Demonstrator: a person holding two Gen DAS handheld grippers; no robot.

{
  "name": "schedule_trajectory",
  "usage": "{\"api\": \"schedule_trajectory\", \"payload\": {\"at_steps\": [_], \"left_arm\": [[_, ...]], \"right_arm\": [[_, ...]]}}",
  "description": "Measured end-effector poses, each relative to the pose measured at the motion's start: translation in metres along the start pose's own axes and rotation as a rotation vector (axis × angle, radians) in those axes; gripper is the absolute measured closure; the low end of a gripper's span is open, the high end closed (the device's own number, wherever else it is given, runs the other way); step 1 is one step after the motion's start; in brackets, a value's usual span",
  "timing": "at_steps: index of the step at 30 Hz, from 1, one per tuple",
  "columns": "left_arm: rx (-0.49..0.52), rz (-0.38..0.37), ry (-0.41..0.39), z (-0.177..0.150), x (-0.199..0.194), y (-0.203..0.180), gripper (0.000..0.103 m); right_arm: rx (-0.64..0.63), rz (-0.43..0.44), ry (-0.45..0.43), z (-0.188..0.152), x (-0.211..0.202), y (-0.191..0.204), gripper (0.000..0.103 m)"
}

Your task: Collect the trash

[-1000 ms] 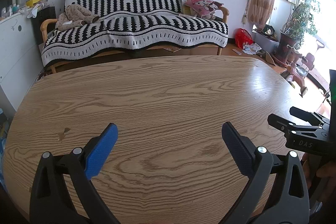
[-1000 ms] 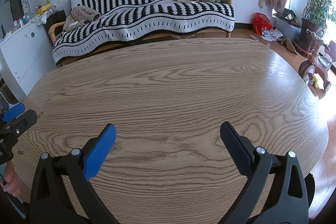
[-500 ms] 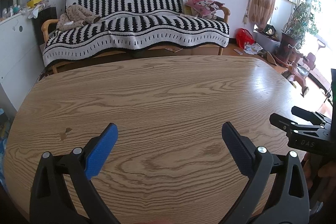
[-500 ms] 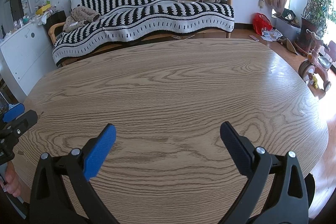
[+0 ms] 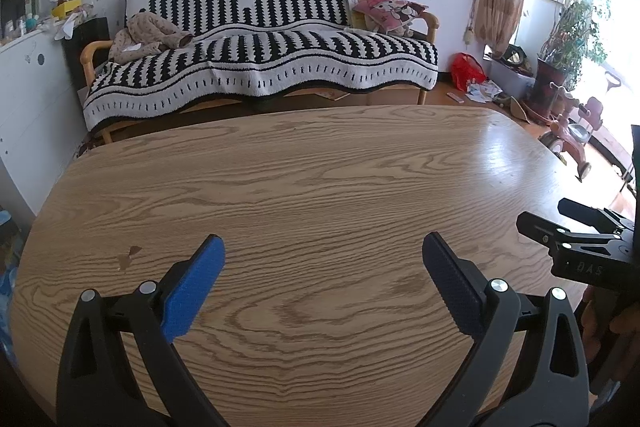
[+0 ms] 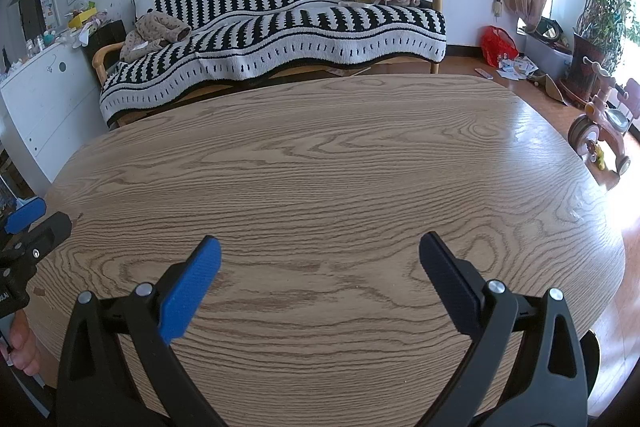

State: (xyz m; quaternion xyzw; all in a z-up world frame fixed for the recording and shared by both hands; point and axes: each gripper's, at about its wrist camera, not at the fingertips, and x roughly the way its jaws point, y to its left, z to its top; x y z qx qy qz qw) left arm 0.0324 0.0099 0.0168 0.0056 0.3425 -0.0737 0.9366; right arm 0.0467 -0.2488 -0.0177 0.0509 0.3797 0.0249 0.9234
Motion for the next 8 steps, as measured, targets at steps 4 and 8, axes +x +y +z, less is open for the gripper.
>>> {"api": "schedule_trajectory", "payload": {"at_steps": [4,8], "left_arm": [[-0.014,0.003,0.016,-0.0004,0.0026,0.0029,0.007],[-0.013,0.005,0.024,-0.0007,0.0055,0.0072,0.007]], "right_arm": [[-0.001,0.0,0.0,-0.0005,0.0,-0.0003,0.007],[0.0,0.001,0.0,-0.0003,-0.0002,-0.0002,0.007]]}}
